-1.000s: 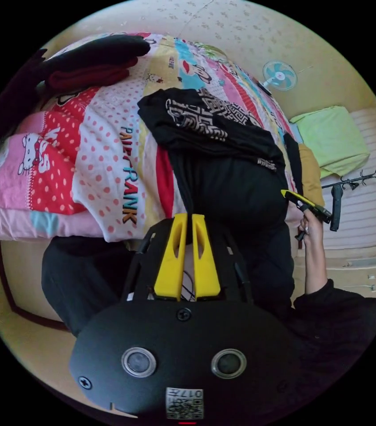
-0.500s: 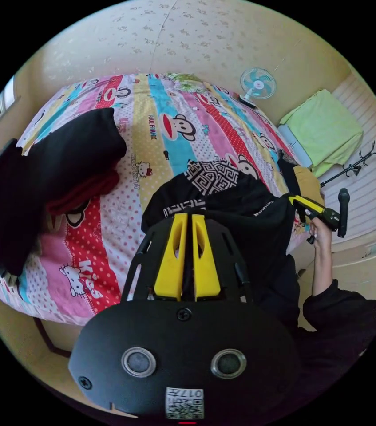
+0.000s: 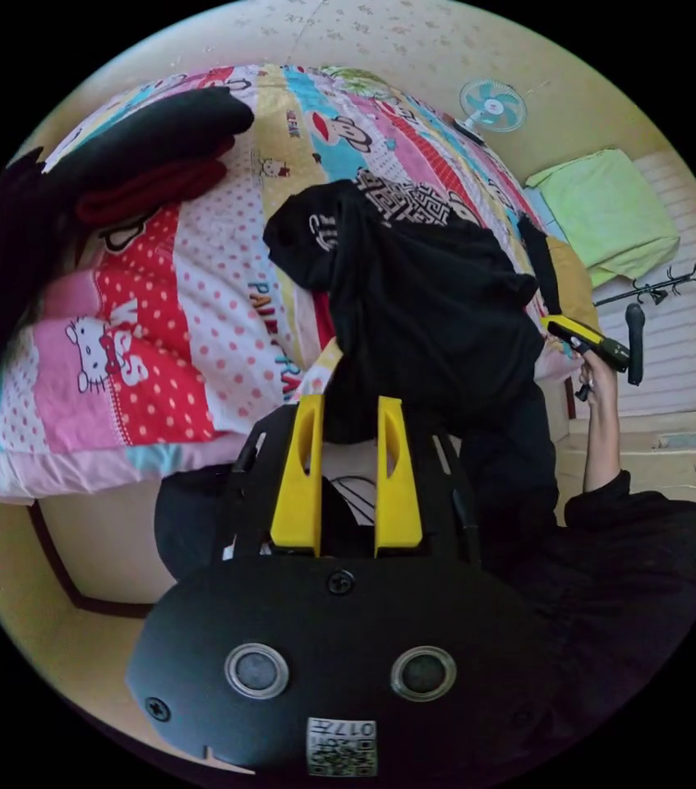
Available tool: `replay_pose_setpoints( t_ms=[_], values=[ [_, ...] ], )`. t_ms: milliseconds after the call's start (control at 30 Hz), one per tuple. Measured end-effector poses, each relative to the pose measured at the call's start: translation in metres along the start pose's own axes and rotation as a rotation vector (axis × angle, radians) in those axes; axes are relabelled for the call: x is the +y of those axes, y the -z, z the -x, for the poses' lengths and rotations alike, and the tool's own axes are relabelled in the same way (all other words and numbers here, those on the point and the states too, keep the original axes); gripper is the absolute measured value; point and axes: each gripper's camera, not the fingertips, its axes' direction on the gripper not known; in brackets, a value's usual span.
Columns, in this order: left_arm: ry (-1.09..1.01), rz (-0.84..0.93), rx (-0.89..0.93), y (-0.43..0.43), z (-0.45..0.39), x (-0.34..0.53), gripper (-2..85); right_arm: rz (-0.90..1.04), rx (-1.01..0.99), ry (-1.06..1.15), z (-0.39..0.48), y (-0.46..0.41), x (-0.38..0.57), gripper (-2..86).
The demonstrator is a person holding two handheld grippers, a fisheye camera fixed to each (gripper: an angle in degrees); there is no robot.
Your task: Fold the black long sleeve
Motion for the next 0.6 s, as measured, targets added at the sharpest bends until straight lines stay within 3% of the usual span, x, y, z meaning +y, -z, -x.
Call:
replay_pose_setpoints(
  t_ms=[233,467,600],
  values=[
    [0.048,-0.095,0.068,-0.010,0.000,0.015,11.2,0.043,-0.001,-0.017,-0.009,-0.011,0.031,9.9],
    [-0.004,-0.100,0.032,-0.001,-0.013,-0.008,11.6,0.069,-0.262,-0.138,-0.054,-0.026,0.054,12.8],
    [0.012,0.006,0.048,-0.022,-0.011,-0.010,12.7,0.139,-0.388,-0.175,-0.073,-0.050,0.069,13.9]
  ],
)
